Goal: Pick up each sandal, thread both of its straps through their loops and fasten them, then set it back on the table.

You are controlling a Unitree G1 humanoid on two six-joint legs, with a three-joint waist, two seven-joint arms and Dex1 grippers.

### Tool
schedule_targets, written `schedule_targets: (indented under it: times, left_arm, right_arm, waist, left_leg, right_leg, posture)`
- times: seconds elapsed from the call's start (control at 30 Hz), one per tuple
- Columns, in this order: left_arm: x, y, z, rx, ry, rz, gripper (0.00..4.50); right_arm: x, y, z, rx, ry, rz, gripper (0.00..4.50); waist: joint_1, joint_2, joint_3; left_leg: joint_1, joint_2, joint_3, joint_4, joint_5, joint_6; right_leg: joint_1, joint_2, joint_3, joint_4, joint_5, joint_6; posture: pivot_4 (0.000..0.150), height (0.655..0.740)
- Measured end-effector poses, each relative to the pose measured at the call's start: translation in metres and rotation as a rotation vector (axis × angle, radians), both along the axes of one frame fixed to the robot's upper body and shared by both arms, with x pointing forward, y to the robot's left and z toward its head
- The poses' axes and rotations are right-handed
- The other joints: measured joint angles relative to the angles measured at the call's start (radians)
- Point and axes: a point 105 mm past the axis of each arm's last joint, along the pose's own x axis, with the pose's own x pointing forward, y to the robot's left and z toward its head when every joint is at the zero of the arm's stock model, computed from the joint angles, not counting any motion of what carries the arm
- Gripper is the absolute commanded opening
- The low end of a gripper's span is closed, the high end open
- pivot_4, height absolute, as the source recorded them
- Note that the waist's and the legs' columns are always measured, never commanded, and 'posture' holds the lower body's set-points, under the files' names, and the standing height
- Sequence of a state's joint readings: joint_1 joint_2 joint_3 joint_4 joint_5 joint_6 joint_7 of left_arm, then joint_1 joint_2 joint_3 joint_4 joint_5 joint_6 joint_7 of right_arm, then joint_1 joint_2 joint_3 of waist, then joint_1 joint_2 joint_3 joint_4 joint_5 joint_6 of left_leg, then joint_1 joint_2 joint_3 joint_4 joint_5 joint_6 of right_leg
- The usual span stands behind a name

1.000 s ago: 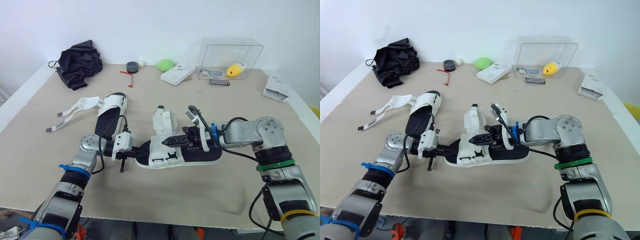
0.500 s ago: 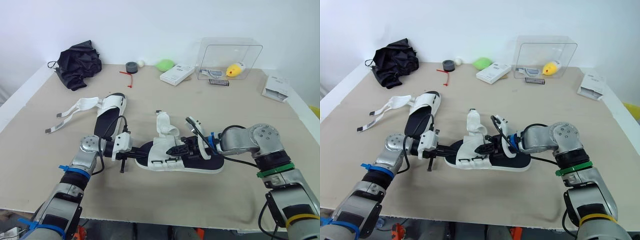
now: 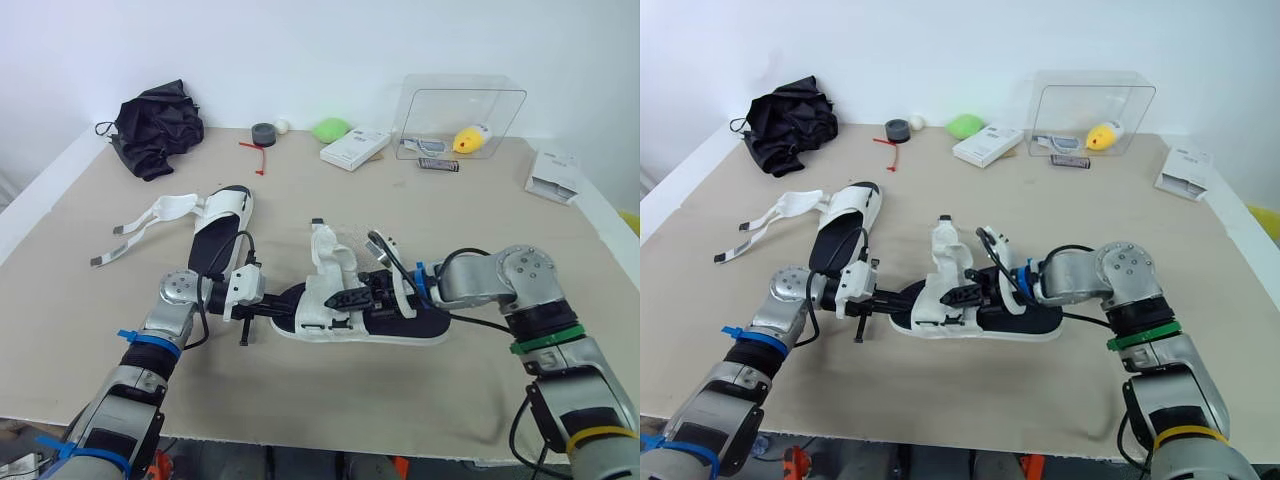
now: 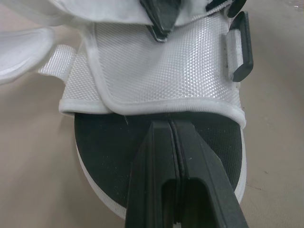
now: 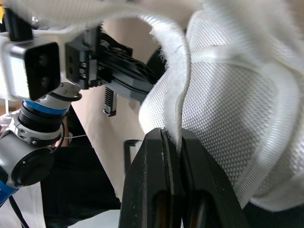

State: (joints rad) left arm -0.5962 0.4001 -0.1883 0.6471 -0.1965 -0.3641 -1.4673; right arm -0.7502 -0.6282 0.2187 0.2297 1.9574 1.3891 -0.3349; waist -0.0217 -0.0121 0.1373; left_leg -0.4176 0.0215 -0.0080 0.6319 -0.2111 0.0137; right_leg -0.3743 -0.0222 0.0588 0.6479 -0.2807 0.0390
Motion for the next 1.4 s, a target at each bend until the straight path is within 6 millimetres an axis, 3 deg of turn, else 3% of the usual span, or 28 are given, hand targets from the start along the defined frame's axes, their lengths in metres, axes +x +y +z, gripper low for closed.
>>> schedule_targets:
  times: [0.3,0.53,1.03,1.4]
  left_arm:
    - [0.000,0.000,0.000,-0.001,0.001,0.000,0.00]
    - [0.000,0.000,0.000,-0.002,0.002,0.000,0.00]
    - [0.000,0.001,-0.001,0.000,0.003,0.002,0.00]
    - [-0.001,-0.001,0.001,-0.002,-0.005,-0.008,0.00]
  right_arm:
    - [0.001,-0.003,0.011,0.047,-0.028,0.005,0.05]
    - [-0.010,0.007,0.026,0.093,-0.110,0.073,0.05]
    - [-0.012,0.003,0.006,0.043,-0.090,-0.006,0.05]
    - [-0.032,0.003,0.008,0.074,-0.103,0.110,0.05]
  waist:
    - [0.000,0.000,0.000]
    - [0.000,0.000,0.000]
    - [0.000,0.000,0.000]
    - [0.001,0.000,0.000]
  left_leg:
    - [0.000,0.000,0.000,0.000,0.000,0.000]
    - [0.000,0.000,0.000,0.000,0.000,0.000]
    - [0.000,0.000,0.000,0.000,0.000,0.000]
    - [-0.004,0.000,-0.001,0.000,0.000,0.001]
  right_leg:
    - [0.000,0.000,0.000,0.000,0.000,0.000]
    - [0.000,0.000,0.000,0.000,0.000,0.000]
    - [0.000,0.000,0.000,0.000,0.000,-0.001]
    - [-0.003,-0.001,-0.001,-0.001,-0.001,0.000]
  posture:
    - [0.150,0.7400]
    - [0.150,0.7400]
    - [0.150,0.7400]
    - [0.150,0.7400]
